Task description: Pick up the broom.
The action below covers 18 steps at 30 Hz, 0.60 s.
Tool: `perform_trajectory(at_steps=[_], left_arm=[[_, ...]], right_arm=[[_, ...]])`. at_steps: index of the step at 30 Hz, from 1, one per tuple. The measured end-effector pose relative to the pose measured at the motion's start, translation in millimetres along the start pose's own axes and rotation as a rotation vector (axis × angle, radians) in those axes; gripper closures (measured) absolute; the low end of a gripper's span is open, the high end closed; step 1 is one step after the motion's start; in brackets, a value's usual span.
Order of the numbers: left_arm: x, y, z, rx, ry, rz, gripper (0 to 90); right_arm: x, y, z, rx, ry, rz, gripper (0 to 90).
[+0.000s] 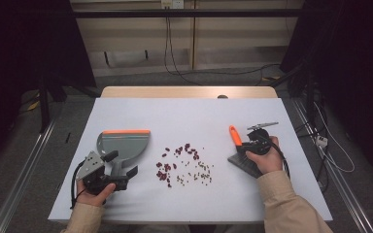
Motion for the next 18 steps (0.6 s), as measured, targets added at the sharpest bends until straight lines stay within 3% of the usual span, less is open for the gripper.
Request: perform_trajectory(at_steps=[10, 15, 18], left_arm=[[3.1, 1.0, 3.4, -0.011, 0.017, 0.008, 5.1], [5.4, 1.4, 4.8, -0.01, 0.03, 0.008, 5.1], [6.7, 1.2, 5.5, -0.018, 0.034, 0.011, 5.1]], right_arm=[[0.8, -2.9, -0.5, 0.023, 0.013, -0.028, 67.9], [2.5, -2.1, 0.1, 0.008, 0.015, -0.021, 68.1], [6.1, -0.1, 1.6, -0.009, 0.057, -0.024, 69.1]])
Point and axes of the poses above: each handheld gripper's, and its own axes: x roughly backward along the jaws, z roughly out of its top, y roughly to its right, the point moved 2 cm from there along -x, roughly forward along the jaws, and after that the axes turned 15 degrees about x, right-handed, at the moved point
